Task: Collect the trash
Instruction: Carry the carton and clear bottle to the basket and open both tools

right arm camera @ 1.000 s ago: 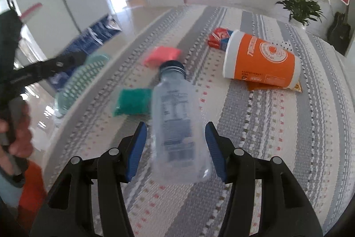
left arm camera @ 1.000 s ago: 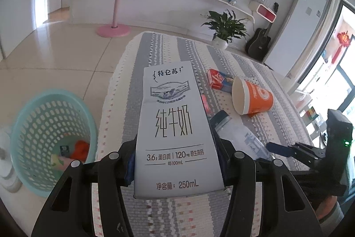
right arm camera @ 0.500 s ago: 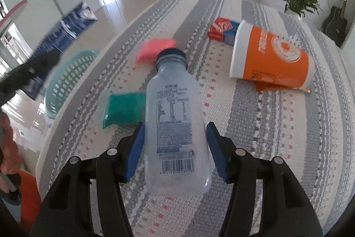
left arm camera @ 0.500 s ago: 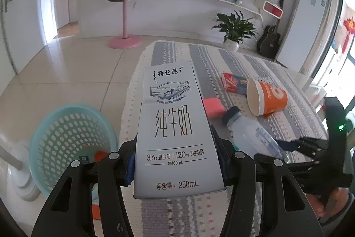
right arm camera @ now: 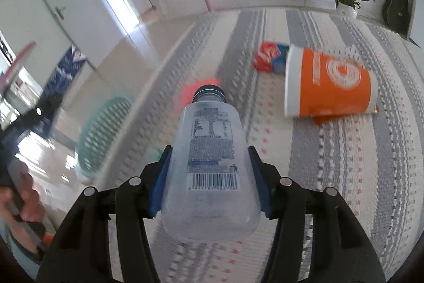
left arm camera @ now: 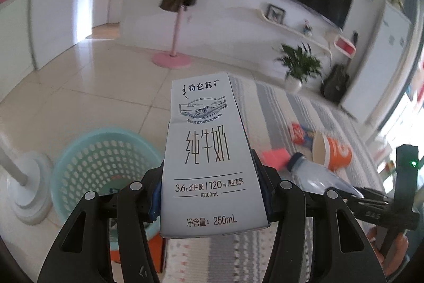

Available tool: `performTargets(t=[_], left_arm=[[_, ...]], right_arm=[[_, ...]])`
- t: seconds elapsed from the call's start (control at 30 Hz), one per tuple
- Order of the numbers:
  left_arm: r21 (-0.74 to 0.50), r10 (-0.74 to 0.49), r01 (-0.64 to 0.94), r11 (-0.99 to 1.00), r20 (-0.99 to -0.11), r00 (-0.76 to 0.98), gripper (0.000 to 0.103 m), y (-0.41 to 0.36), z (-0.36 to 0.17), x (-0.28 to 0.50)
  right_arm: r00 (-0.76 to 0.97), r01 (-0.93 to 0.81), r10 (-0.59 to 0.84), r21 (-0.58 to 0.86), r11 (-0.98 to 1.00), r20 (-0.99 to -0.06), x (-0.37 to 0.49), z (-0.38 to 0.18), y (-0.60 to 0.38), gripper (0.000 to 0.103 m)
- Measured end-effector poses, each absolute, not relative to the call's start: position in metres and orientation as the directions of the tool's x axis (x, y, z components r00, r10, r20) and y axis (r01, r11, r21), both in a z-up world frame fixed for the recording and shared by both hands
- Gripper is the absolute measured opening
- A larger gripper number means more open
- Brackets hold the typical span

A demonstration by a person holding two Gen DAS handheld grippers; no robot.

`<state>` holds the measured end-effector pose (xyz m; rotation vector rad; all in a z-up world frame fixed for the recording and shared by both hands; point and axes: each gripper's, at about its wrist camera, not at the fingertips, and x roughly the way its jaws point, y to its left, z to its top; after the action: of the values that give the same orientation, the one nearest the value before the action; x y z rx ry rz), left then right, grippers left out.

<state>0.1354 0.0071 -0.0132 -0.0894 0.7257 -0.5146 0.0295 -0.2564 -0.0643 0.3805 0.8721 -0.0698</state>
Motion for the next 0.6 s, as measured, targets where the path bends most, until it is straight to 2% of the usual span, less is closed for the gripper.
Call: performTargets(t=[0.23, 0.37, 0.6], left_arm=[[-0.313, -0.442, 0.316, 0.896, -0.558, 0.702, 0.053, 0.064, 0.004, 0.150], [-0.348, -0.420, 0.257, 0.902, -0.559, 0.715, 0.053, 0.099, 0.002, 0.160], [-0.411, -0.402, 0.164, 0.897, -0.603, 0.689, 0.053, 0.142, -0.017, 0.178]], right_arm=[[0.724, 0.123, 0.113, 0.288, 0.950, -0.680, 0.040, -0.002, -0.220, 0.052], [0.739, 0.021, 0.159, 0.258, 0.966, -0.655, 0.067, 0.024, -0.174, 0.052], [0.707, -0.103, 0.207, 0.192, 0.976, -0.677, 0.121, 0.016, -0.090, 0.052]])
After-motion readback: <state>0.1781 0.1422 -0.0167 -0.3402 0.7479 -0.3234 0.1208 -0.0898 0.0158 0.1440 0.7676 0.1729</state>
